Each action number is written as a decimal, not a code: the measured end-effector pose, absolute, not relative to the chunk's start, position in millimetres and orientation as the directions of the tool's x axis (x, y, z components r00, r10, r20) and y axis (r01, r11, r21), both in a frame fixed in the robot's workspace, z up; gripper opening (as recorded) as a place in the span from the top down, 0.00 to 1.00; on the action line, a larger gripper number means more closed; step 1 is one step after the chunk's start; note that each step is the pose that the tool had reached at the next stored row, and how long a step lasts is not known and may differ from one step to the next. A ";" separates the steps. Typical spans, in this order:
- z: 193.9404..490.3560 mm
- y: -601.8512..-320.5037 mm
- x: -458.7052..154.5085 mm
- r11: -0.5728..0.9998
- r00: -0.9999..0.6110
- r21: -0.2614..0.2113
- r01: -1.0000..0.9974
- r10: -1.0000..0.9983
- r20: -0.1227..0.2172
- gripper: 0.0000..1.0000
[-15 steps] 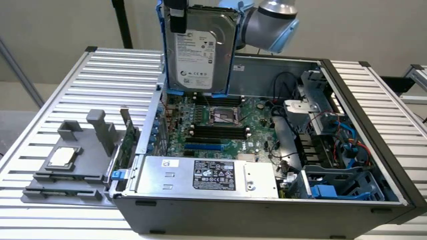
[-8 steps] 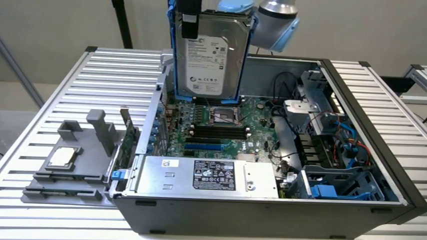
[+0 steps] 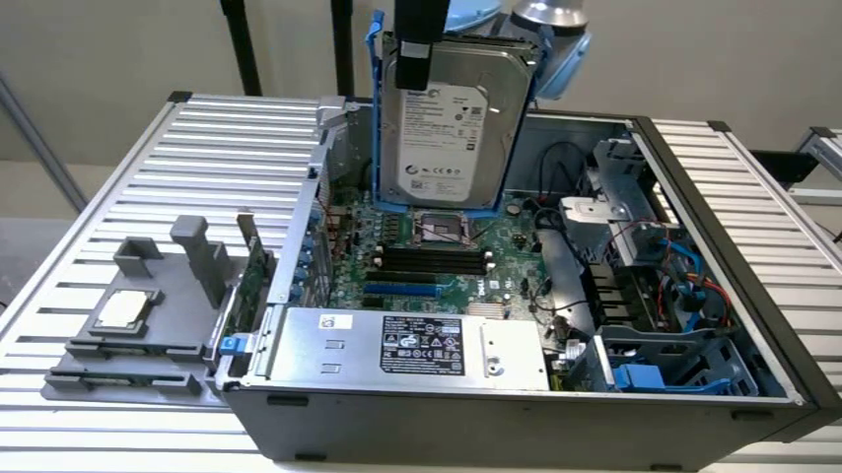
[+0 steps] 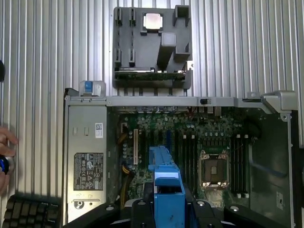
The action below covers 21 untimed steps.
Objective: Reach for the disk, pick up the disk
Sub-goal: 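Pick up the disk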
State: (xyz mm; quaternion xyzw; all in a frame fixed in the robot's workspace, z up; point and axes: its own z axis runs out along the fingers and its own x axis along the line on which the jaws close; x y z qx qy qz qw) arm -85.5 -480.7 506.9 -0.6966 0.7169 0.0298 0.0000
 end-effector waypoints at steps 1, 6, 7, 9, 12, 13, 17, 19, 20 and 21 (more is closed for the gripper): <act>506.9 -481.7 -81.7 0.028 -0.030 0.043 -0.999 -0.999 -0.042 0.67; 506.9 -486.8 -61.5 0.027 -0.029 0.043 -0.999 -0.999 -0.045 0.67; 506.9 -487.8 -57.4 0.027 -0.029 0.043 -0.999 -0.999 -0.046 0.67; 506.9 -489.9 -48.8 0.027 -0.029 0.043 -0.999 -0.998 -0.048 0.67; 506.9 -493.0 -35.1 0.027 -0.029 0.043 -0.999 -0.998 -0.052 0.67; 506.9 -494.0 -30.7 0.027 -0.029 0.043 -0.999 -0.998 -0.053 0.67; 506.9 -497.9 -12.4 0.027 -0.029 0.043 -0.999 -0.998 -0.057 0.67; 506.9 -499.8 -3.4 0.027 -0.029 0.043 -0.999 -0.998 -0.058 0.67; 506.9 -500.8 1.1 0.027 -0.029 0.043 -0.999 -0.998 -0.059 0.67; 506.9 -501.8 5.6 0.027 -0.029 0.043 -0.999 -0.998 -0.060 0.67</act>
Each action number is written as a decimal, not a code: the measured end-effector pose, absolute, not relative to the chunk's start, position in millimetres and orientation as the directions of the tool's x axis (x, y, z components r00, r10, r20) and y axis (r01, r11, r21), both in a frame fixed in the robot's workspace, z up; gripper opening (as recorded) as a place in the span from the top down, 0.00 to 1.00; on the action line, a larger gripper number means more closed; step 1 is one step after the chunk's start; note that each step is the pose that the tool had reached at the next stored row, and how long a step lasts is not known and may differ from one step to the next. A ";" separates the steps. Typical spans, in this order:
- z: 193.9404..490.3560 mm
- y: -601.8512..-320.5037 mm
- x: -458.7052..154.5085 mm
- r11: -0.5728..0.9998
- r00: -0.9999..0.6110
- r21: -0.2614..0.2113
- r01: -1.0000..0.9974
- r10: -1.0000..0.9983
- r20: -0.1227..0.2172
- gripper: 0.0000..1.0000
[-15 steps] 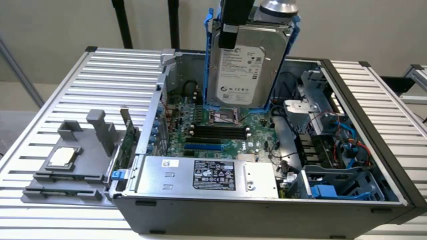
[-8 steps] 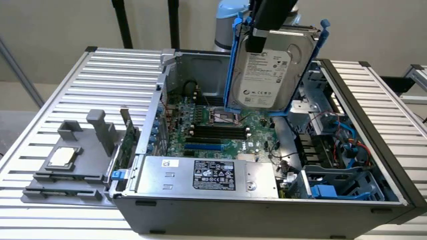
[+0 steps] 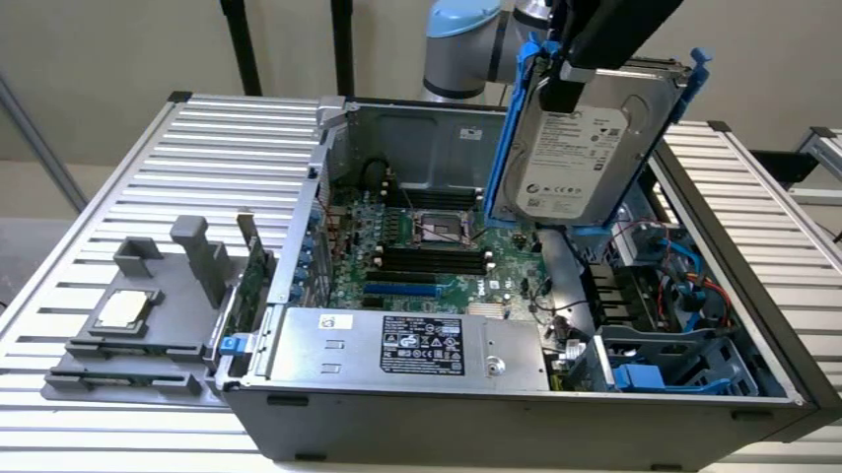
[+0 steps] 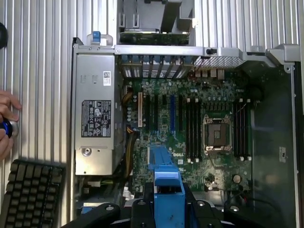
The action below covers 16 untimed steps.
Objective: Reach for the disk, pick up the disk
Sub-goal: 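Pick up the disk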
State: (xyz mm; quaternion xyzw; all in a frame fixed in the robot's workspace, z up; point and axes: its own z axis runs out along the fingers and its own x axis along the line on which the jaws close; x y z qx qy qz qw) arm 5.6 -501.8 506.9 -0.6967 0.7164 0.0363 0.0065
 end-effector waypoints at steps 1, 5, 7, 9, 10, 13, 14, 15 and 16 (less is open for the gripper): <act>507.0 -502.8 10.3 0.027 -0.029 0.043 -0.999 -0.998 -0.060 0.67; 506.9 -508.5 28.6 0.027 -0.029 0.043 -0.999 -0.998 -0.061 0.67; 507.0 -512.2 37.5 0.026 -0.029 0.043 -0.999 -0.998 -0.061 0.67; 506.9 -516.5 45.4 0.027 -0.029 0.043 -0.999 -0.998 -0.061 0.67; 506.9 -518.7 49.2 0.026 -0.029 0.043 -0.999 -0.998 -0.061 0.67; 506.9 -525.7 60.1 0.027 -0.029 0.043 -0.999 -0.998 -0.061 0.67; 506.9 -528.1 63.5 0.027 -0.029 0.043 -0.999 -0.998 -0.061 0.67; 506.9 -530.5 67.1 0.027 -0.029 0.043 -0.999 -0.998 -0.061 0.67; 506.9 -532.9 70.6 0.027 -0.029 0.043 -0.999 -0.998 -0.061 0.67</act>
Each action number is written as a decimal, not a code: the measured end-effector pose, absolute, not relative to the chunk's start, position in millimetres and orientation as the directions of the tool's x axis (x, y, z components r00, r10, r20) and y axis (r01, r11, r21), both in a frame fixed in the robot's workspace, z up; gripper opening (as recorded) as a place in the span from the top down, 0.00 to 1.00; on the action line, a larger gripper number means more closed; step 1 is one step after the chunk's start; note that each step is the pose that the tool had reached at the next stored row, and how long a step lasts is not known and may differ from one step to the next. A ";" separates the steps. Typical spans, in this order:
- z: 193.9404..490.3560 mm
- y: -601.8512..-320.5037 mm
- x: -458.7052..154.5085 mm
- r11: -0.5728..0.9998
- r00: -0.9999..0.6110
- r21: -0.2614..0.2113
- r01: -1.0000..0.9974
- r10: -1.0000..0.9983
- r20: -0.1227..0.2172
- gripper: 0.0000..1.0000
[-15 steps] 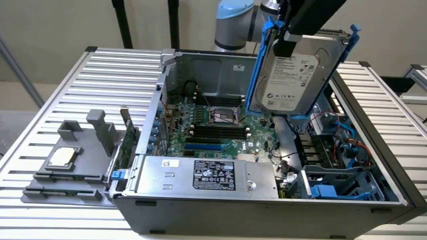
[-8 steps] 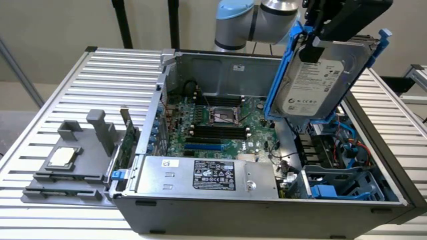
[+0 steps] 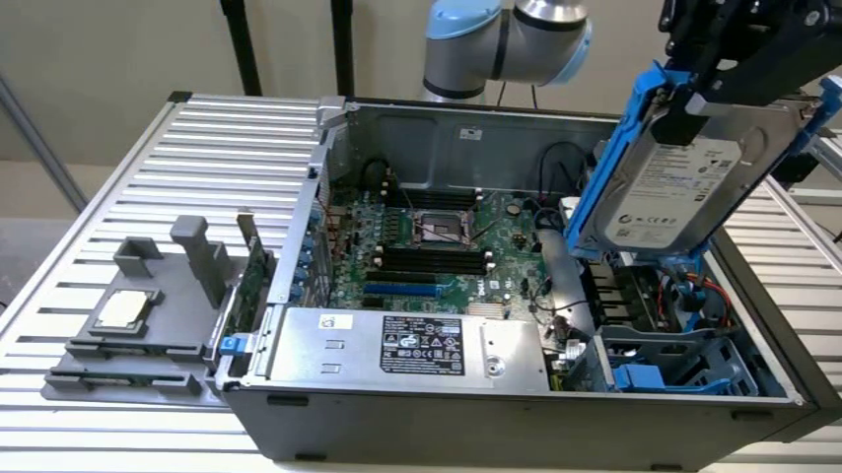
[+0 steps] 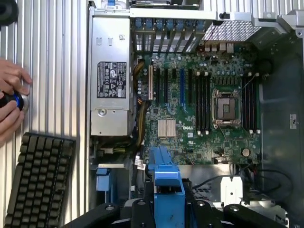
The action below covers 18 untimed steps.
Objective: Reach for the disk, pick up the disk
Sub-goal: 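Pick up the disk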
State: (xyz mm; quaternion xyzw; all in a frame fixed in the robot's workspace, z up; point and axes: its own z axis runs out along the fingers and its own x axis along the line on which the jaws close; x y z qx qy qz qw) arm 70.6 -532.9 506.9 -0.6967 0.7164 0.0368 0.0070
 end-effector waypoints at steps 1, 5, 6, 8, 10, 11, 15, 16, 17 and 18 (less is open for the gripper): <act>506.9 -535.3 74.0 0.027 -0.029 0.043 -0.999 -0.998 -0.061 0.67; 506.9 -545.3 87.7 0.027 -0.029 0.043 -0.999 -0.998 -0.061 0.67; 506.9 -548.1 90.9 0.027 -0.029 0.043 -0.999 -0.998 -0.061 0.67; 506.9 -553.3 96.1 0.026 -0.029 0.043 -0.999 -0.998 -0.061 0.67; 506.9 -558.6 99.8 0.027 -0.029 0.043 -0.999 -0.998 -0.061 0.67; 506.9 -561.4 101.2 0.027 -0.029 0.043 -0.999 -0.998 -0.061 0.67; 506.8 -570.2 104.3 0.025 -0.027 0.043 -0.999 -0.998 -0.061 0.67; 506.7 -572.1 104.9 0.024 -0.026 0.043 -0.999 -0.998 -0.061 0.67; 506.6 -574.0 105.4 0.023 -0.025 0.043 -0.999 -0.998 -0.061 0.67; 506.4 -575.7 106.0 0.022 -0.024 0.043 -0.999 -0.998 -0.061 0.67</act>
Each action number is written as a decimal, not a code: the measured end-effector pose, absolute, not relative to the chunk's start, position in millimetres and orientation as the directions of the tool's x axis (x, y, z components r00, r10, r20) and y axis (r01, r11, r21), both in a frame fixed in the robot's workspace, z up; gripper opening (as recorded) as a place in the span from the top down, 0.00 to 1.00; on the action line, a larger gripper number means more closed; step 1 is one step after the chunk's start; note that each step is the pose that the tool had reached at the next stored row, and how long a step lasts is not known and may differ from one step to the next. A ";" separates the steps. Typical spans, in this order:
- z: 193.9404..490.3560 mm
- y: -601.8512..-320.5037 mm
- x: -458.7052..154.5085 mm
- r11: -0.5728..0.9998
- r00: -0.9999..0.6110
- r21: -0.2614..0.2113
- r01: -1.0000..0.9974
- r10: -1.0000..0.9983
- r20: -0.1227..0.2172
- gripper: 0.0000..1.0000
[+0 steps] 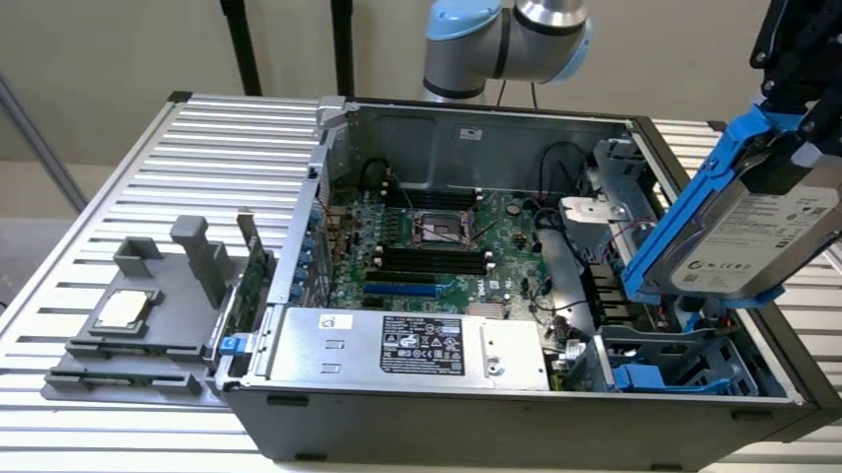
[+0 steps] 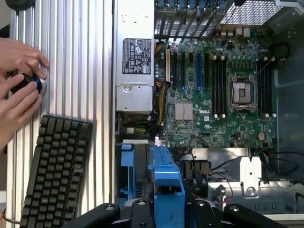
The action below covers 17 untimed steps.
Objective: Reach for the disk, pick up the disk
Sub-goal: 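Pick up the disk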
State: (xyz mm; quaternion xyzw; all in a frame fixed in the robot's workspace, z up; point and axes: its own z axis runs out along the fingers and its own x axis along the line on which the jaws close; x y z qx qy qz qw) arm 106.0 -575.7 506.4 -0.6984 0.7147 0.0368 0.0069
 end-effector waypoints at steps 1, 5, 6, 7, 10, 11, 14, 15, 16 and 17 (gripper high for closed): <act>506.3 -577.3 106.5 0.021 -0.023 0.043 -0.999 -0.998 -0.061 0.67; 505.9 -582.7 108.6 0.013 -0.016 0.043 -0.999 -0.998 -0.061 0.67; 505.8 -583.8 109.1 0.011 -0.013 0.043 -0.999 -0.998 -0.061 0.67; 505.8 -584.9 109.6 0.009 -0.011 0.043 -0.999 -0.998 -0.061 0.67; 505.7 -586.5 110.6 0.007 -0.010 0.043 -0.999 -0.998 -0.061 0.67; 505.8 -586.5 110.6 0.007 -0.010 0.043 -0.999 -0.998 -0.061 0.67; 505.8 -586.5 110.6 0.007 -0.010 0.043 -0.999 -0.998 -0.061 0.67; 505.8 -586.5 110.6 0.007 -0.010 0.043 -0.999 -0.998 -0.061 0.67; 505.8 -586.5 110.6 0.007 -0.010 0.043 -0.999 -0.998 -0.061 0.67; 505.8 -586.5 110.6 0.007 -0.010 0.043 -0.999 -0.998 -0.061 0.67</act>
